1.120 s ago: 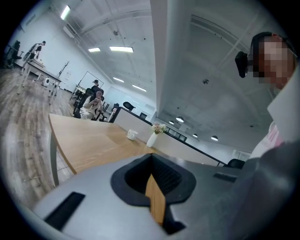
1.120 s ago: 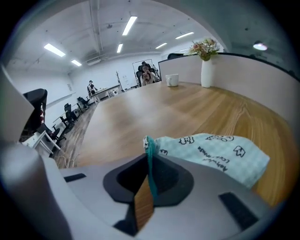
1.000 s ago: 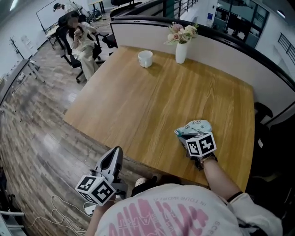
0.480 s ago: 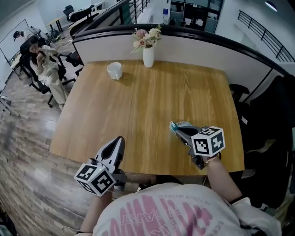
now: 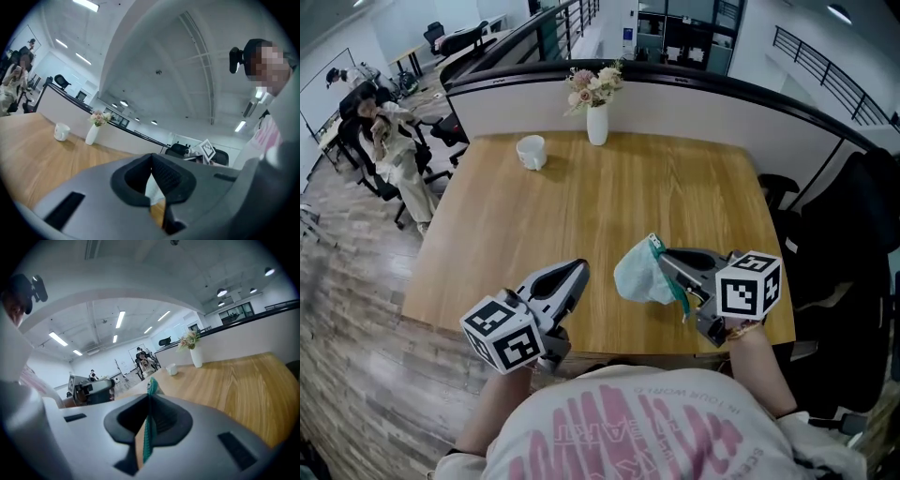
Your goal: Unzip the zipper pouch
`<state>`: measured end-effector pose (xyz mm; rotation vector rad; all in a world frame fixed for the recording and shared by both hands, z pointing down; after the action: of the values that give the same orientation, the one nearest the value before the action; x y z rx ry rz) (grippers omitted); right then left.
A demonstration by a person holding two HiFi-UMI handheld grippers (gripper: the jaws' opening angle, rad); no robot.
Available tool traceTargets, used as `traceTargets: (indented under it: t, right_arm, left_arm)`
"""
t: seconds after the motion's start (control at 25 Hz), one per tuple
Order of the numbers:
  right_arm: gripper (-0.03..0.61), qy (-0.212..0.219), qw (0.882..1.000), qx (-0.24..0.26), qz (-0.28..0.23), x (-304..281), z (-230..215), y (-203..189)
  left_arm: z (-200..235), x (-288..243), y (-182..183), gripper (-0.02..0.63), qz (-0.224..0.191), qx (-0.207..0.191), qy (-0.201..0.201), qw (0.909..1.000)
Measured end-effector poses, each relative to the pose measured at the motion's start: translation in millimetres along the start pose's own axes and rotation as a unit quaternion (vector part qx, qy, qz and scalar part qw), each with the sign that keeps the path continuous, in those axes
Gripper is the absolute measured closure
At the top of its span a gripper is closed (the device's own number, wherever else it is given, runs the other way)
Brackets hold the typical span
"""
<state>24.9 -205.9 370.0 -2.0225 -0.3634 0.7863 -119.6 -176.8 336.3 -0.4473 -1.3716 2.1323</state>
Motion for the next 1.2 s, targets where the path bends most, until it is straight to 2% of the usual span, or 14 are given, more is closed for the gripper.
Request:
traceTargets:
  t: [0.12, 0.32, 0.4, 0.48, 0.64, 0.8, 0.92, 1.04, 1.12, 1.2]
  right_arm:
    - [0.561, 0.026, 0.999, 0.021, -0.013, 4.4, 21.6, 16.8]
    - [0.561, 0.055, 0.996, 0.071, -0.020, 15.1, 50.3, 36.5]
    - [0.561, 0.075, 0.993, 0.086, -0.018, 20.0, 59.6, 42.4]
    - [0.561, 0.102, 0.990, 0.098, -0.008, 24.6, 68.4, 44.5]
    - [0.561, 0.166, 0.979, 0.119, 0.023, 34.1, 84.1, 41.7]
    - [0.560, 0.227, 0.962, 0.146, 0.045, 38.3, 100.8, 38.3]
    - [0.560, 0.252, 0.953, 0.158, 0.053, 40.7, 109.5, 38.5]
    - [0.560, 0.255, 0.953, 0.156, 0.042, 43.5, 113.2, 45.4]
    - [0.558, 0.246, 0.957, 0.152, 0.028, 43.5, 112.4, 51.0]
    - [0.554, 0.224, 0.963, 0.149, 0.012, 41.9, 109.9, 56.5]
  left_arm:
    - [-11.5, -9.9, 6.5, 0.598, 0.012, -0.017, -0.034, 0.9992]
    - [-28.0, -28.6, 3.8, 0.527, 0.035, -0.035, -0.065, 0.9966]
    - [-35.9, -37.9, 3.2, 0.460, 0.049, -0.054, -0.075, 0.9945]
    - [-47.4, -44.7, 1.5, 0.367, 0.065, -0.078, -0.091, 0.9906]
    - [-69.0, -49.8, 1.0, 0.307, 0.082, -0.119, -0.148, 0.9784]
    - [-84.8, -47.4, -1.7, 0.313, 0.116, -0.148, -0.224, 0.9563]
    - [-93.8, -44.7, 2.4, 0.380, 0.116, -0.157, -0.253, 0.9475]
    - [-100.1, -43.4, 10.9, 0.468, 0.101, -0.163, -0.247, 0.9498]
    - [-100.3, -43.6, 15.7, 0.558, 0.094, -0.168, -0.226, 0.9549]
    - [-98.3, -45.3, 19.8, 0.586, 0.086, -0.165, -0.198, 0.9624]
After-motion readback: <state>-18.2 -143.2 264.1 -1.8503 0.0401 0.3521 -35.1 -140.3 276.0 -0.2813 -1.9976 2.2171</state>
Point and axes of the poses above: the fingertips, and each gripper's own axes: x backward along the fingers, z to its left, y out of its top, the point moved 1 cm from there along x, backward along the fingers, and after that the axes turned 3 degrees about -y, right-handed, at the moved point
